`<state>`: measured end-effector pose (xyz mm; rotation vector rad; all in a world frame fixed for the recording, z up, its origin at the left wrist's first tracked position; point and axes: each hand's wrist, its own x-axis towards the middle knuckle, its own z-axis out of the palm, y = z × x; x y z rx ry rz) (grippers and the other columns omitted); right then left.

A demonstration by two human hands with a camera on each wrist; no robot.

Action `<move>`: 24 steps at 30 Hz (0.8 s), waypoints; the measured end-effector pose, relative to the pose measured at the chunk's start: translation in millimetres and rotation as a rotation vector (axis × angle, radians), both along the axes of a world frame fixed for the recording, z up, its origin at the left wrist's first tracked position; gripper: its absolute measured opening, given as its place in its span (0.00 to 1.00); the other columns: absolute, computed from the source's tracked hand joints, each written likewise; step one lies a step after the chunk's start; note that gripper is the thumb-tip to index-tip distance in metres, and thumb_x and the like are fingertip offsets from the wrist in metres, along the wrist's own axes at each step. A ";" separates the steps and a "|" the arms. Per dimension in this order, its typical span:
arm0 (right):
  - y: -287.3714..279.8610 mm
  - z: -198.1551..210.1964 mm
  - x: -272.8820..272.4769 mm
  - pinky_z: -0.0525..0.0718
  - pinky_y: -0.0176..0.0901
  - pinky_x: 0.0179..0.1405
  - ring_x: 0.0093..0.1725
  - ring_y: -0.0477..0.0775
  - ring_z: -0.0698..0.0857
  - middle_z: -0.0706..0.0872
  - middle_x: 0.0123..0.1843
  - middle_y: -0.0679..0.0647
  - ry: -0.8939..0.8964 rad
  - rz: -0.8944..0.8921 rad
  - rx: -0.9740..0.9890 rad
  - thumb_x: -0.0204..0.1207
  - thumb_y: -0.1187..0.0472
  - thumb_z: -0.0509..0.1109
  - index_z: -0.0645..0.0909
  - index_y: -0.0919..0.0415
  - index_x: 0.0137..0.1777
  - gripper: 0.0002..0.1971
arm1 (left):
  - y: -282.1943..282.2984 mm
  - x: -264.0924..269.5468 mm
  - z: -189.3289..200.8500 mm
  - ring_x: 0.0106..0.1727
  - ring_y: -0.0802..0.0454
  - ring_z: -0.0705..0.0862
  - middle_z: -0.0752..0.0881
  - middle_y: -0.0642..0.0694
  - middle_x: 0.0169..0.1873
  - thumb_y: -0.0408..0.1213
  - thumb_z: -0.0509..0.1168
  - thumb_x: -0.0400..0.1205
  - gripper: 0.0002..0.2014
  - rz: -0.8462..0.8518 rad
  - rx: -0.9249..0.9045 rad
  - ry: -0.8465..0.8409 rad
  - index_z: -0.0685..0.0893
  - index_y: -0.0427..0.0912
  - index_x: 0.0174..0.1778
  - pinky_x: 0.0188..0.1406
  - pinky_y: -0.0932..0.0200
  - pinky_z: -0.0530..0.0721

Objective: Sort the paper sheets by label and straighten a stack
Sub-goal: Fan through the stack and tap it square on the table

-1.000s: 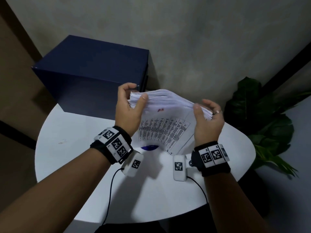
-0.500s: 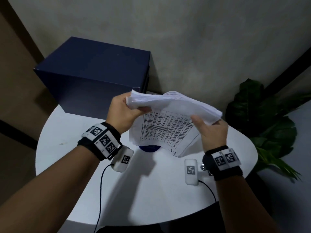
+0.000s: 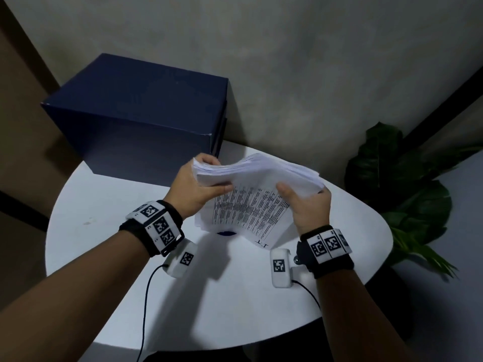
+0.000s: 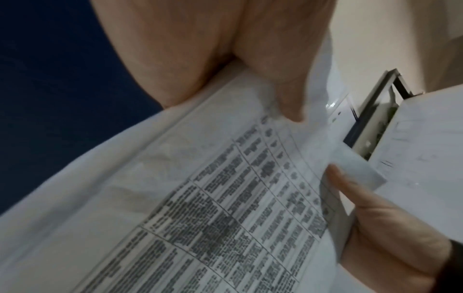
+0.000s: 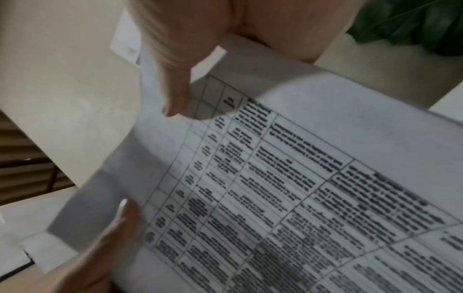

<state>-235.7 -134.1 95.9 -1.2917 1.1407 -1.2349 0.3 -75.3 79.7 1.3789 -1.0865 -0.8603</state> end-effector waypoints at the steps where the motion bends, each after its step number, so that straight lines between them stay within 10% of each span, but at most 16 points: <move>1: 0.7 1.3 2.3 0.87 0.39 0.48 0.46 0.46 0.91 0.93 0.44 0.49 -0.011 0.004 -0.002 0.64 0.67 0.83 0.86 0.68 0.55 0.18 | -0.7 -3.3 1.8 0.40 0.60 0.89 0.90 0.56 0.37 0.34 0.86 0.65 0.19 0.040 -0.004 0.008 0.87 0.40 0.47 0.42 0.59 0.87; 9: 7.2 7.2 -6.5 0.86 0.37 0.46 0.45 0.44 0.91 0.93 0.41 0.45 -0.012 -0.107 -0.087 0.67 0.64 0.82 0.87 0.65 0.53 0.15 | 8.4 3.6 5.1 0.53 0.56 0.90 0.91 0.54 0.50 0.43 0.76 0.79 0.12 0.138 -0.105 -0.007 0.83 0.53 0.56 0.60 0.42 0.89; 13: 9.8 10.4 9.8 0.88 0.41 0.48 0.48 0.47 0.89 0.89 0.50 0.57 -0.036 -0.138 -0.125 0.67 0.55 0.82 0.85 0.54 0.50 0.14 | 8.0 -10.5 7.7 0.61 0.61 0.86 0.84 0.60 0.59 0.69 0.69 0.73 0.36 0.085 -0.117 -0.020 0.72 0.53 0.71 0.61 0.61 0.84; 16: 5.9 13.9 18.1 0.88 0.45 0.47 0.40 0.42 0.86 0.88 0.40 0.45 -0.036 -0.253 -0.155 0.75 0.60 0.75 0.86 0.55 0.47 0.02 | -4.2 -27.7 21.5 0.49 0.70 0.83 0.84 0.62 0.51 0.58 0.63 0.80 0.24 0.286 -0.156 0.059 0.79 0.46 0.66 0.53 0.70 0.80; 19: 0.3 9.0 14.7 0.75 0.25 0.28 0.24 0.34 0.75 0.80 0.26 0.36 -0.081 -0.323 -0.170 0.81 0.65 0.67 0.85 0.62 0.50 0.05 | -14.7 -28.5 25.6 0.47 0.65 0.81 0.83 0.59 0.47 0.42 0.58 0.85 0.14 0.395 -0.201 0.124 0.82 0.41 0.61 0.54 0.66 0.78; 24: 2.9 -2.5 6.3 0.84 0.51 0.57 0.53 0.59 0.86 0.86 0.56 0.61 -0.053 -0.187 -0.118 0.70 0.48 0.75 0.82 0.44 0.57 0.15 | -11.8 -21.1 17.6 0.56 0.71 0.80 0.78 0.57 0.59 0.49 0.59 0.83 0.24 0.185 -0.245 0.101 0.72 0.39 0.73 0.58 0.73 0.77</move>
